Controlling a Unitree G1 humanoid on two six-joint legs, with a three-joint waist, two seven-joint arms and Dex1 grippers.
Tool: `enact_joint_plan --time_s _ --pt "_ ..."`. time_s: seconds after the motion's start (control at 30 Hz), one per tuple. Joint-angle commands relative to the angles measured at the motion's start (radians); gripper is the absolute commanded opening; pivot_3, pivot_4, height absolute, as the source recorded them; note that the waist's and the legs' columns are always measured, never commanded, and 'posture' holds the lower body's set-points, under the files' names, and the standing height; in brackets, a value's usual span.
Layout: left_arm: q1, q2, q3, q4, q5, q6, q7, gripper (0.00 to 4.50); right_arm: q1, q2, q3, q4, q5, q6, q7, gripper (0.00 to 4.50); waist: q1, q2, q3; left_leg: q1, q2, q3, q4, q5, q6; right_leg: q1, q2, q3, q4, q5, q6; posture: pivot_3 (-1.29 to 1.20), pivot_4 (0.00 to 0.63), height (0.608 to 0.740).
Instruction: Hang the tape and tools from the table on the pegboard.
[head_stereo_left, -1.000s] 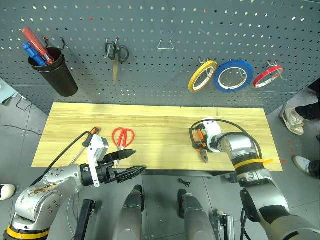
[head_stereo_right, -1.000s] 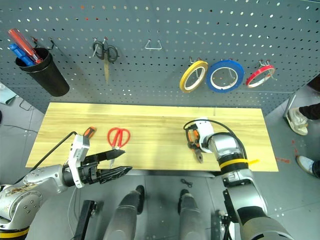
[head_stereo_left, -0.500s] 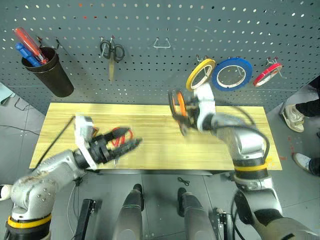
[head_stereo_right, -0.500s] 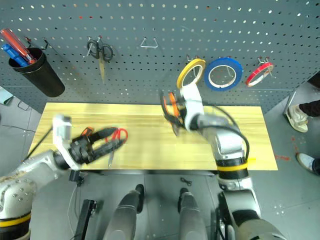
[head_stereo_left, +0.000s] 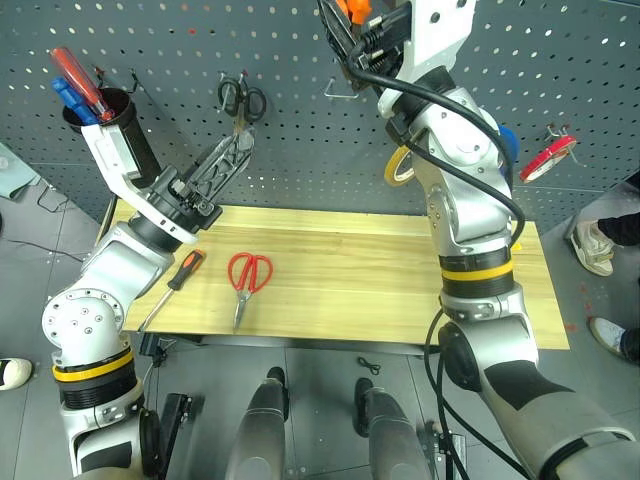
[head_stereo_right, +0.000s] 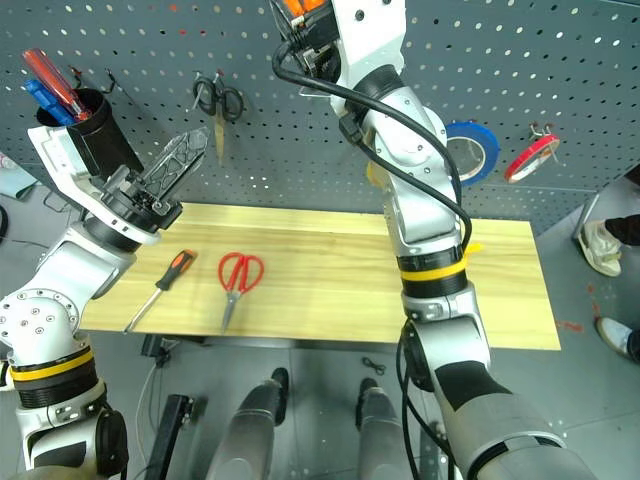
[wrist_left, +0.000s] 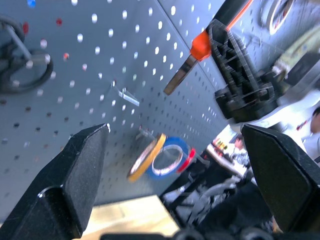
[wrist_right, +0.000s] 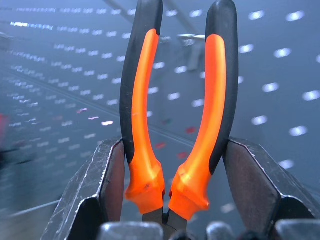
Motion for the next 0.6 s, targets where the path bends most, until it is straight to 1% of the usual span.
enact_joint_plan --time_s 0.03,0.1,0.27,0.47,0.6 --pt "-0.015 0.012 -0.01 -0.003 0.014 -0.012 -0.026 4.5 -0.067 0.01 -0.019 0.131 -0.032 -0.22 -0.046 2.63 -0.004 0.0 0.0 0.0 0.0 0.0 -0.001 0.0 0.0 0.0 0.0 0.0 0.0 0.0 -0.001 0.18 0.329 0.74" --pt "-0.015 0.013 -0.017 -0.006 0.019 -0.009 -0.028 4.5 -0.089 0.013 -0.023 0.209 -0.04 -0.293 -0.061 2.63 -0.008 0.0 0.0 0.0 0.0 0.0 -0.001 0.0 0.0 0.0 0.0 0.0 0.0 0.001 -0.001 0.18 0.329 0.74" --pt "-0.002 0.026 -0.013 -0.018 0.007 0.006 -0.022 4.5 -0.129 0.027 -0.029 0.358 -0.045 -0.405 -0.094 2.63 -0.01 0.0 0.0 0.0 0.0 -0.001 -0.001 0.0 0.0 0.0 0.0 0.0 0.0 0.001 -0.002 0.21 0.333 0.74" --pt "0.01 0.045 -0.007 -0.027 -0.006 0.015 -0.014 4.5 -0.117 0.047 -0.037 0.483 -0.039 -0.469 -0.117 2.63 -0.008 0.0 0.0 0.0 0.0 -0.001 -0.002 0.0 0.0 0.0 0.0 -0.001 0.0 0.001 -0.002 0.21 0.333 0.74" --pt "0.024 0.055 -0.005 -0.035 -0.012 0.016 -0.005 4.5 -0.098 0.065 -0.042 0.558 -0.029 -0.459 -0.109 2.63 -0.007 0.0 0.0 0.0 0.0 -0.002 -0.002 0.0 0.0 0.0 0.0 -0.001 0.0 0.001 -0.002 0.24 0.342 0.74"
